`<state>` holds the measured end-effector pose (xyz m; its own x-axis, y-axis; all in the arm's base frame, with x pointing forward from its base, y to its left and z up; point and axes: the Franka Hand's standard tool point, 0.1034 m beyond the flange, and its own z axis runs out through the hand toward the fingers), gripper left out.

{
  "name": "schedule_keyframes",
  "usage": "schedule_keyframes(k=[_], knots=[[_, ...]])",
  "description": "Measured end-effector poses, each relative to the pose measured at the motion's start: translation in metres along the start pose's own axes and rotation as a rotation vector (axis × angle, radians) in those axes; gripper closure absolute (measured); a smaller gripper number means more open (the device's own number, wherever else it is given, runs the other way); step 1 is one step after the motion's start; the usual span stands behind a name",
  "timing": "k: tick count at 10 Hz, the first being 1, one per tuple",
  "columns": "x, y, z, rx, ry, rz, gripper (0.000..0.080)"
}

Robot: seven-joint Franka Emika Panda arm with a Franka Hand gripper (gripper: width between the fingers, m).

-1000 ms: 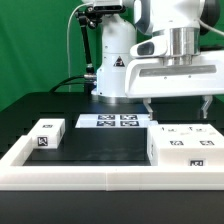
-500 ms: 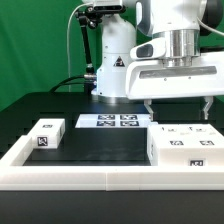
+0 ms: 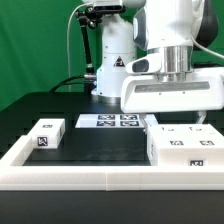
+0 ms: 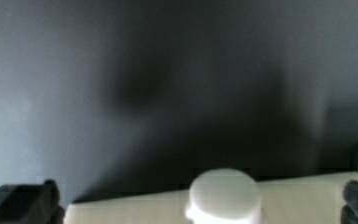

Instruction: Assemble cabinet

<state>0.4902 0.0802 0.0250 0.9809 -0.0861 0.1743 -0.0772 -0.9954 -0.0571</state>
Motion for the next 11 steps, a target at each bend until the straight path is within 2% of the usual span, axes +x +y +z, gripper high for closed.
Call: schedule_keyframes(k=[5,6,8,10,11], knots=[[-0.001,-0.004,0.001,0.002,0.003,-0.009,0.0003],[-0.008,-0.014,0.009,0.001,0.004,-0.028,0.0003],[-0.014,-0.023,0.017,-0.001,0.013,-0.049,0.0003],[-0.012,-0.014,0.019,-0.005,0.020,-0.088,0.0003],[-0.012,-0.016,0.019,-0.004,0.019,-0.093,0.0003]])
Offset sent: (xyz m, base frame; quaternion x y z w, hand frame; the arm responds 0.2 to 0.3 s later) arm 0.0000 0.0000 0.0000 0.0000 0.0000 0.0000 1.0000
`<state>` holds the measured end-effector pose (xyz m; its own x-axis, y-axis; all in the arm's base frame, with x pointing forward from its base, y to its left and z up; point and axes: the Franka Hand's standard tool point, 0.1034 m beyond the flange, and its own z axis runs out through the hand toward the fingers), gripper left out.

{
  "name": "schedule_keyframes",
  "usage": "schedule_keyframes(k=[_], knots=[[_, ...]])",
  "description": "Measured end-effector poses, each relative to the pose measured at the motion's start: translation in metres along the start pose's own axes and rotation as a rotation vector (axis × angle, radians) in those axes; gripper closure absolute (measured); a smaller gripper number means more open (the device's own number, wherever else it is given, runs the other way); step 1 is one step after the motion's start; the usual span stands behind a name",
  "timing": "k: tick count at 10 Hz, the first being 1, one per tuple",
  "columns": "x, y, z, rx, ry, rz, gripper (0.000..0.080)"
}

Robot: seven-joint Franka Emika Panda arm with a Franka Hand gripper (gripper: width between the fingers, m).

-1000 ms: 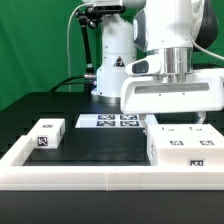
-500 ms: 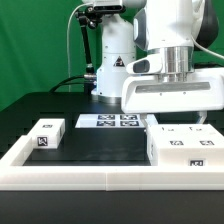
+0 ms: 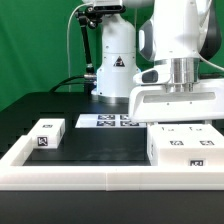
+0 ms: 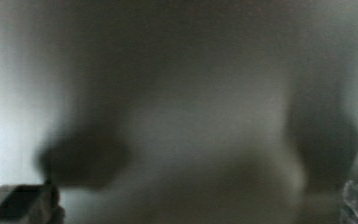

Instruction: Assemble cabinet

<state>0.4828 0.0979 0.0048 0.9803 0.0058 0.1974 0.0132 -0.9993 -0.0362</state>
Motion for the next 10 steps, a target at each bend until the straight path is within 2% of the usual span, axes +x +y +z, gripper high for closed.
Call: schedule_keyframes(k=[4,6,8,10], knots=[[0.000,0.000,0.000,0.000,0.000,0.007,0.0003],[0.003,0.004,0.000,-0.005,0.003,0.042,0.0003],[0.008,0.017,0.001,-0.020,0.008,-0.003,0.0003],[0.007,0.015,0.001,-0.018,0.007,-0.006,0.0003]])
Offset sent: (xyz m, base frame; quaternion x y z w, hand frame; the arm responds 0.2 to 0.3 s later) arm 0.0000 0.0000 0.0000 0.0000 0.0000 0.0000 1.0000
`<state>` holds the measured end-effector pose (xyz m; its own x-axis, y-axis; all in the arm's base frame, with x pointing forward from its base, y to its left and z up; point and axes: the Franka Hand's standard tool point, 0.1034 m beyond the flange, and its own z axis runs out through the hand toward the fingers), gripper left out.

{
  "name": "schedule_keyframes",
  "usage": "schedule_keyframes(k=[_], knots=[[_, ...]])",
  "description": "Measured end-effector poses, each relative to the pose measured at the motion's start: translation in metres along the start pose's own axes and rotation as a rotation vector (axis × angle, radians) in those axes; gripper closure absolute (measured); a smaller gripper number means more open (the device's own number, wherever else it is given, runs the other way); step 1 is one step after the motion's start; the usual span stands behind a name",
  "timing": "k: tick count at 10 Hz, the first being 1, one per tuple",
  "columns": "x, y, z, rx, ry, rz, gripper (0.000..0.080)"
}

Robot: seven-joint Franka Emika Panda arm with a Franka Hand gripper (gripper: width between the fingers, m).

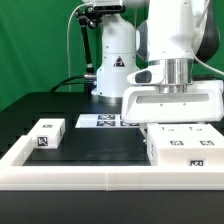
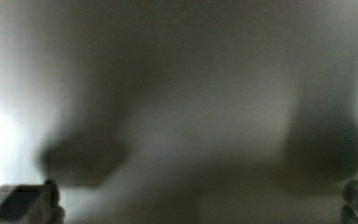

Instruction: Assemble cabinet

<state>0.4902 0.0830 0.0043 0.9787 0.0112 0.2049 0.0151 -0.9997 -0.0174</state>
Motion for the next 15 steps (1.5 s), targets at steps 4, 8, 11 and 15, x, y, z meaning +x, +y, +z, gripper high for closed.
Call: schedule_keyframes(k=[4,8,11,15], knots=[[0.002,0.002,0.000,-0.002,0.004,-0.003,0.0003],[0.011,0.000,-0.001,0.000,0.010,-0.010,0.0003],[0.010,-0.001,-0.001,0.002,0.010,-0.012,0.0235],[0.009,-0.001,0.000,0.002,0.010,-0.013,0.0588]])
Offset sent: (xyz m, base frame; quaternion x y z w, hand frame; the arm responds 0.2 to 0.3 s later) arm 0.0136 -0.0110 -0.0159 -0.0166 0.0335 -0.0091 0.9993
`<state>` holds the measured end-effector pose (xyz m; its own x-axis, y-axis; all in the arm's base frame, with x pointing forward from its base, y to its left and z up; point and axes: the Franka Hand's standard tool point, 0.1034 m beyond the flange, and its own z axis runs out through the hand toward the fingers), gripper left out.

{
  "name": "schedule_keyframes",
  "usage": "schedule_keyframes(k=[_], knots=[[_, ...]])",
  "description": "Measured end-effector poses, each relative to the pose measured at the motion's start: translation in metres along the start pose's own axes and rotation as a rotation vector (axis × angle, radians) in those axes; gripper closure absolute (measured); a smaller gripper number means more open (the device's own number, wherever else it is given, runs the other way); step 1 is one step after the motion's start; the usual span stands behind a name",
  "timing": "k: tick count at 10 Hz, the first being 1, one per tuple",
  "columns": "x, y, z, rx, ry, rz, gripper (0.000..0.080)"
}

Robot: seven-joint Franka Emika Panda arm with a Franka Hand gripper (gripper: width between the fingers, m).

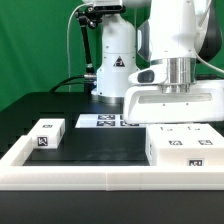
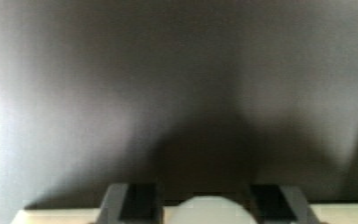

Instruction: Assemble cabinet

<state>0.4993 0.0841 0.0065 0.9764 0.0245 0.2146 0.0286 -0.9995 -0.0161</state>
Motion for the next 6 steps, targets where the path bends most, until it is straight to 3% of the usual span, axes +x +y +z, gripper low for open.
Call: schedule_keyframes(k=[6], knots=[[-0.0002,0.0006,0.0001,0.000,0.000,-0.006,0.0588]])
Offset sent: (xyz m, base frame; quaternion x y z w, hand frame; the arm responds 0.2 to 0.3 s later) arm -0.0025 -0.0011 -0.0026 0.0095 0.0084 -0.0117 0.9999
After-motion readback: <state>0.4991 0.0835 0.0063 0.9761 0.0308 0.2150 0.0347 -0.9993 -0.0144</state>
